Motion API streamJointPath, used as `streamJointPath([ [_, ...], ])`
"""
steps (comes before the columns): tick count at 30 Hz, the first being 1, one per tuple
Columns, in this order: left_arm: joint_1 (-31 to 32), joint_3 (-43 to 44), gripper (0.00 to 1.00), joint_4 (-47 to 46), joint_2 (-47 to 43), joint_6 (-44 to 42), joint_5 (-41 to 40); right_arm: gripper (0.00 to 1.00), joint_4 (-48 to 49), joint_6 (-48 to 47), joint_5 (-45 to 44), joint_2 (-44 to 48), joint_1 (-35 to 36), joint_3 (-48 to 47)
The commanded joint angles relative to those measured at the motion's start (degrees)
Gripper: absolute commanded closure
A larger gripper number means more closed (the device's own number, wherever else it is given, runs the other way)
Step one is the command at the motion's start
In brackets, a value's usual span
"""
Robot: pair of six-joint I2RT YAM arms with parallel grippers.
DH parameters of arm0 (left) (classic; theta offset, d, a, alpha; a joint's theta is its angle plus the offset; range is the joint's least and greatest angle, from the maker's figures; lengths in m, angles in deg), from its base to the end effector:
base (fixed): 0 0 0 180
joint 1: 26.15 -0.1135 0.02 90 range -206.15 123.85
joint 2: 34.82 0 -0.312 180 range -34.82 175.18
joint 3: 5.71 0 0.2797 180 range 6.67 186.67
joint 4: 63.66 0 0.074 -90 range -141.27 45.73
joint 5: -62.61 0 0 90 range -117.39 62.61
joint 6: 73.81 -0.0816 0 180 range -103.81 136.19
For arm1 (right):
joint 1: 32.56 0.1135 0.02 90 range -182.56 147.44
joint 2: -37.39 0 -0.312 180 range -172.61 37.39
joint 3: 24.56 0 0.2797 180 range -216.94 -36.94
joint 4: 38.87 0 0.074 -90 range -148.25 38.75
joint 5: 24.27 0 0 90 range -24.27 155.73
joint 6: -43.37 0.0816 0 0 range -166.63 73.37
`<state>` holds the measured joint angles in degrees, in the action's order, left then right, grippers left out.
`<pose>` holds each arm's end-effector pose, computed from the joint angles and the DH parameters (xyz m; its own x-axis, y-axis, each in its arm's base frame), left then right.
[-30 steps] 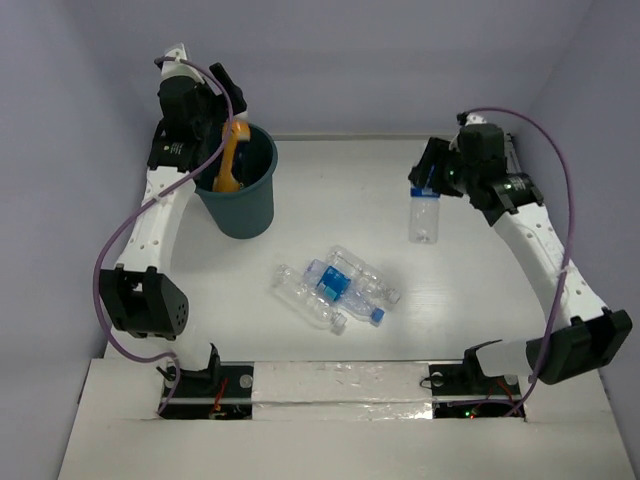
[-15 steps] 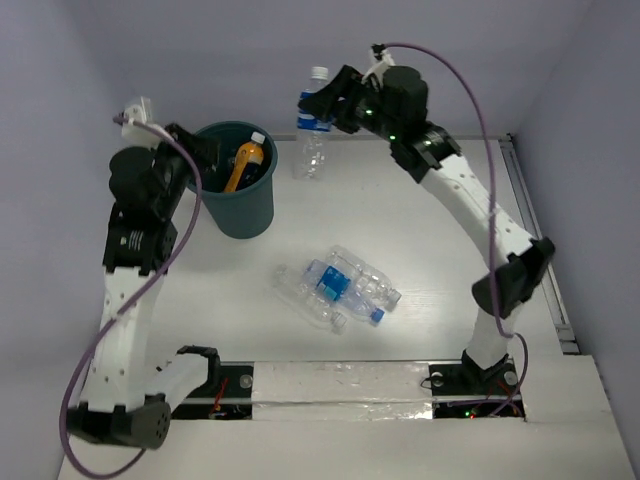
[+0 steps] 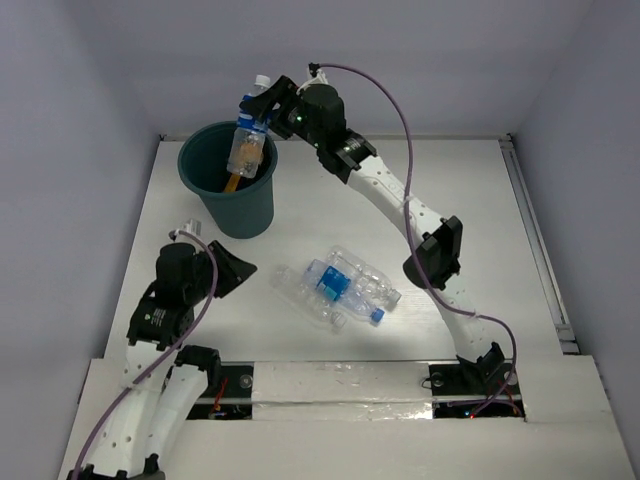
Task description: Put the plastic bottles in the bin
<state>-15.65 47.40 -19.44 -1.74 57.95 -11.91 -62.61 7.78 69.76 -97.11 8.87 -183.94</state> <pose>0.1539 -0.0507 0.3170 -0.5769 -0.5459 -0.6076 0.0412 0.7235 -0.6891 0.4819 0.4329 0.4568 -0.5709 0.5781 -0.5830 -0.4269 0.3975 0.8122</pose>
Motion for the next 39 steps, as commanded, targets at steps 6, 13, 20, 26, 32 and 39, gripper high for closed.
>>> streamJointPath([
  [6, 1.53, -10.23, 0.31, 3.24, -6.63, 9.48, 8.24, 0.20, 6.00, -1.76, -9.22, -2.78, 3.39, -4.35],
  [13, 6.45, -11.72, 0.12, 1.39, -3.12, 11.76, 7.02, 0.00, 4.50, -7.39, -9.92, -1.30, 5.33, -2.16],
  [20, 17.17, -14.27, 0.05, -8.10, 2.59, 20.81, 0.79, 0.00, 2.65, -16.52, -11.41, 11.16, 5.33, 9.25],
  [26, 22.02, -15.50, 0.02, -16.27, 9.10, 25.03, -4.40, 0.35, 7.83, -24.53, -11.69, 35.73, 4.28, 44.03],
  [32, 22.63, -15.68, 0.01, -22.51, 16.04, 26.88, -7.92, 0.84, 4.07, -28.74, -6.51, 54.50, 3.04, 73.11],
  [39, 22.63, -13.13, 0.01, -24.36, 24.82, 25.83, -11.44, 0.34, -2.62, -27.26, -1.75, 67.78, 0.24, 93.26],
])
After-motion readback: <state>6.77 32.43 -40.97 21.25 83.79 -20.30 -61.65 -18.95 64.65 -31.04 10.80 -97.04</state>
